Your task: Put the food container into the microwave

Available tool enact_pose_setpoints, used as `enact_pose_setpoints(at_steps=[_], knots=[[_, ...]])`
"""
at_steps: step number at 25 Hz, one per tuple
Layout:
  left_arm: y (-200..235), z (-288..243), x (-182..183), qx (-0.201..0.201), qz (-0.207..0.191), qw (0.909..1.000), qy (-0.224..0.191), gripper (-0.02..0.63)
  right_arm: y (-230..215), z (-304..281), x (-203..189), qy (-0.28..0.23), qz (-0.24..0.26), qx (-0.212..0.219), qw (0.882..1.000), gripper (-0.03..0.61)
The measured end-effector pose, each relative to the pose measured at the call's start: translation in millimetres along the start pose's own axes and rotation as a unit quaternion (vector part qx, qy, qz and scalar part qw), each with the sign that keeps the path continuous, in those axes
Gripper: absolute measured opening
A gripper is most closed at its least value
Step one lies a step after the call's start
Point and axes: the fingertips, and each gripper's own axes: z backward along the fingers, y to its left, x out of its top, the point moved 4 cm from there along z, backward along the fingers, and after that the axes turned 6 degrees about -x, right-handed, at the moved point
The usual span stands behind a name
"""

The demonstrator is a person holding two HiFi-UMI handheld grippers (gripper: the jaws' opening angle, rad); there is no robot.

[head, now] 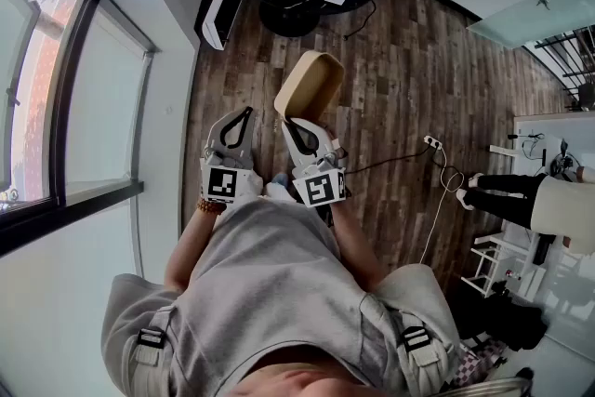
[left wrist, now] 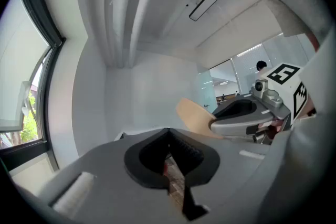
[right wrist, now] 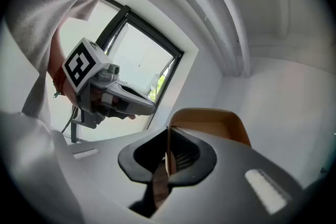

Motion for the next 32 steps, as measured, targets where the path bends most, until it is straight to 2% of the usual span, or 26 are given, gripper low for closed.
enact_pose_setpoints(at_steps=[3, 6, 8, 10, 12, 22, 32], knots=[[15.4, -0.8, 3.6, -0.001, 0.007, 0.9999, 0.008, -0.002, 4.7, -13.1, 6.3, -0.001, 0.003, 0.007, 1.000, 0.032], [29.1, -2.8, 5.6, -0.005, 0.008, 0.9999, -0.003, -0.002, -1.2, -26.1, 10.1, 0.004, -0.008, -0.002, 1.000, 0.034], [40.0, -4.0, 3.6, -0.009, 0.012, 0.9998, -0.011, -0.002, -4.2, -36.4, 12.3, 0.005, -0.032, -0.016, 0.999, 0.034], [50.4, -4.7, 2.5, -0.015, 0.030, 0.9994, 0.008, -0.002, -7.2, -46.4, 14.1, 0.010, -0.074, -0.031, 0.997, 0.035], [61.5, -6.4, 2.4, -0.018, 0.045, 0.9987, 0.018, -0.002, -11.1, -57.5, 16.7, 0.019, -0.095, -0.041, 0.994, 0.035], [84.6, -22.7, -8.5, -0.038, 0.038, 0.9985, -0.001, -0.002, -14.8, -84.6, 16.0, 0.027, -0.057, -0.049, 0.997, 0.035], [91.4, -62.6, -10.9, -0.043, 0.028, 0.9986, 0.015, -0.002, -48.9, -119.8, -7.7, 0.021, -0.069, -0.041, 0.997, 0.035]])
